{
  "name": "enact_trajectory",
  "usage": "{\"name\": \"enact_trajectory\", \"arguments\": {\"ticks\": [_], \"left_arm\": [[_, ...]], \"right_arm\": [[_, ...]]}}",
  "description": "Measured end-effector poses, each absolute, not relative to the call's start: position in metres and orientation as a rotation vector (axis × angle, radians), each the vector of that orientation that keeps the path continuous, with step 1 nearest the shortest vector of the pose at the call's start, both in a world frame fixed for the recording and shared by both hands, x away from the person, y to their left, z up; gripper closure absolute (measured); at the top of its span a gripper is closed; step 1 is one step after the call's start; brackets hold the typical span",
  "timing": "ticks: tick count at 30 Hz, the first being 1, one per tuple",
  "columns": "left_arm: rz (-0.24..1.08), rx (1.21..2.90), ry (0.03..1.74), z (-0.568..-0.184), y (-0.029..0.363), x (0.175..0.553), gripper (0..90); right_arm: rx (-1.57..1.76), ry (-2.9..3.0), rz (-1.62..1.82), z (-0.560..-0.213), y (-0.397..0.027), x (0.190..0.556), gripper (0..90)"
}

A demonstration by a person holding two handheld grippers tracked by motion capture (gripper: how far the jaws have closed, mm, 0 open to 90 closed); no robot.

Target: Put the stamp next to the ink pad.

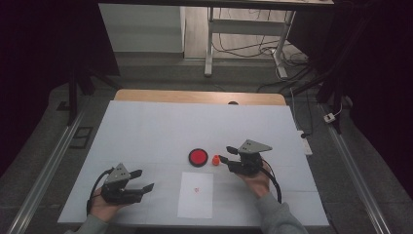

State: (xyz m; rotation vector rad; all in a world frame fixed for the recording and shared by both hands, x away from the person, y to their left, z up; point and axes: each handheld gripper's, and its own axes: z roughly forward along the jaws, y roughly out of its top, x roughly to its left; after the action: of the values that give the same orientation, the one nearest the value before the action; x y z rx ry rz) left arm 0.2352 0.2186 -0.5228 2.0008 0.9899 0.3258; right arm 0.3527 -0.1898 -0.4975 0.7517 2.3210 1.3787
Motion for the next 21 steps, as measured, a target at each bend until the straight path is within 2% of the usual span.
{"name": "enact_trajectory", "arguments": {"ticks": [21], "left_arm": [[0.309, 2.017, 0.996, -0.525, 0.22, 0.238, 30.0]], "right_arm": [[0.802, 2.273, 1.326, -0.496, -0.258, 0.314, 49.1]]}}
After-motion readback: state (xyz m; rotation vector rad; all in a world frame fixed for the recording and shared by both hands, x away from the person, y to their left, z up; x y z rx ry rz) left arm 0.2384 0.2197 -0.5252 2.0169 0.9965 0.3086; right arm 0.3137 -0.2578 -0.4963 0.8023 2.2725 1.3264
